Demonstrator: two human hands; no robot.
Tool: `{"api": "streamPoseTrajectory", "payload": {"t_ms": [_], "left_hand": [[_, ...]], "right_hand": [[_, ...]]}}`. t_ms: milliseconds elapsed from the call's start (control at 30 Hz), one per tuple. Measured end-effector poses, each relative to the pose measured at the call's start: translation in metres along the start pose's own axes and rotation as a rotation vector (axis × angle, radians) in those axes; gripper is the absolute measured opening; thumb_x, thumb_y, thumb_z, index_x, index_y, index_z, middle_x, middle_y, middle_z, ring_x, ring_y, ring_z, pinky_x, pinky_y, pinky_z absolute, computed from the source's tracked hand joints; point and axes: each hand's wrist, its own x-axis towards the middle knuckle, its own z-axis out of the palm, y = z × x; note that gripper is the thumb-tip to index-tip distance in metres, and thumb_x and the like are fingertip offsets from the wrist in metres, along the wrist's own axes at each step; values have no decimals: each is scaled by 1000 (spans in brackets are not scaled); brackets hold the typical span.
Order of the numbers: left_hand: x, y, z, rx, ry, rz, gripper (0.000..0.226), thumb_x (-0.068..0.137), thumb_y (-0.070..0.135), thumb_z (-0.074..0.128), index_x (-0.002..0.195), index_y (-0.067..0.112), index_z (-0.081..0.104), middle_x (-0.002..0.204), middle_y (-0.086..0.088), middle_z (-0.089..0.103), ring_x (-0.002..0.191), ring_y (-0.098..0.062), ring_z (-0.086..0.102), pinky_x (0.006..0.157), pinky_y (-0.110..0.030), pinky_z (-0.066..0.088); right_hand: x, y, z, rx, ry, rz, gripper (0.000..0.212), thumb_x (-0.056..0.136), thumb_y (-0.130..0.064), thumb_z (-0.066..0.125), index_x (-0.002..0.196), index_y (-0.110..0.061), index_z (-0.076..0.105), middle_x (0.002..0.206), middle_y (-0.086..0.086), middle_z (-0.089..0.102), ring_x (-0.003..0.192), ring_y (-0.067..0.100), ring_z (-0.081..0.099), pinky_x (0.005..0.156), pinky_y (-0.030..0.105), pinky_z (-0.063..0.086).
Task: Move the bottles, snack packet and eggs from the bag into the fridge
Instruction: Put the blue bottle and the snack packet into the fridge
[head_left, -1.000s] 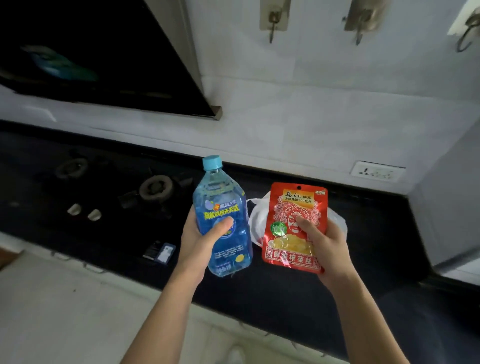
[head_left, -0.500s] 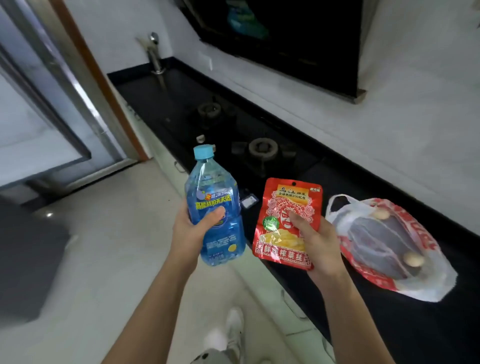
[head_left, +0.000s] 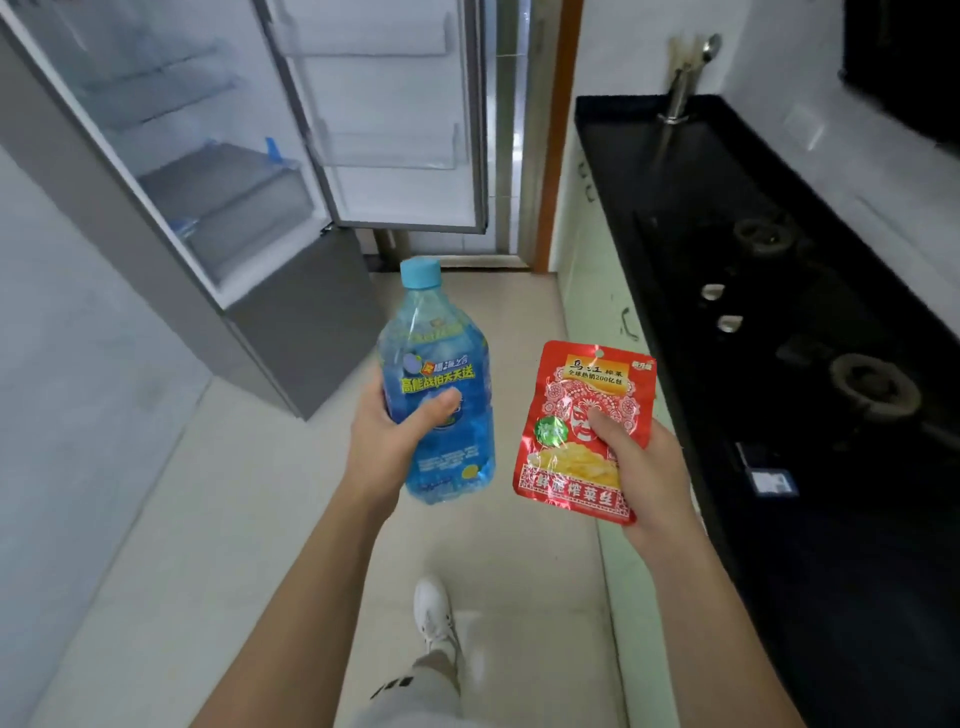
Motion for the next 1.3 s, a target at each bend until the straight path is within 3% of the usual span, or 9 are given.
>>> {"api": "streamPoseTrajectory", "payload": {"t_ms": [167,567,800,1033,1300], "left_hand": [[52,8,-64,-1,115,49,73,66,33,80,128,6,52,112,-13,70,100,-29,71,75,-36,59],[202,18,-198,-26,252,49,75,68,35,80,129,4,51,114,-14,69,102,-30,71,76,-38,59],[259,20,-244,-35,317,33,71,70,31,80,129,5,51,115,-17,68,102,-34,70,81,-48,59],[324,18,-270,-45,378,45,71,71,29,79,130,2,49,116,-19,67,104,-35,69,79,-45,59],[438,22,-282,-48,490,52,76,68,32,82,131,4,49,118,-21,66,105,-38,68,84,-53,57]], "right_hand": [[54,0,87,-55,-112,30,26,88,-26,76,112,-23,67,98,2,79,84,25,78,76,45,62],[187,-26,287,-139,-220,32,26,87,-30,77,110,-30,65,101,-2,78,87,22,77,85,51,61],[235,-32,348,-184,-240,71,30,87,-31,76,114,-27,64,104,0,77,86,22,78,84,49,62],[301,-43,401,-207,-314,73,25,88,-30,76,110,-28,65,100,-2,78,85,21,77,80,45,62],[420,-81,467,-231,-431,46,29,87,-33,77,113,-27,66,102,-1,78,86,24,77,80,47,62]]}}
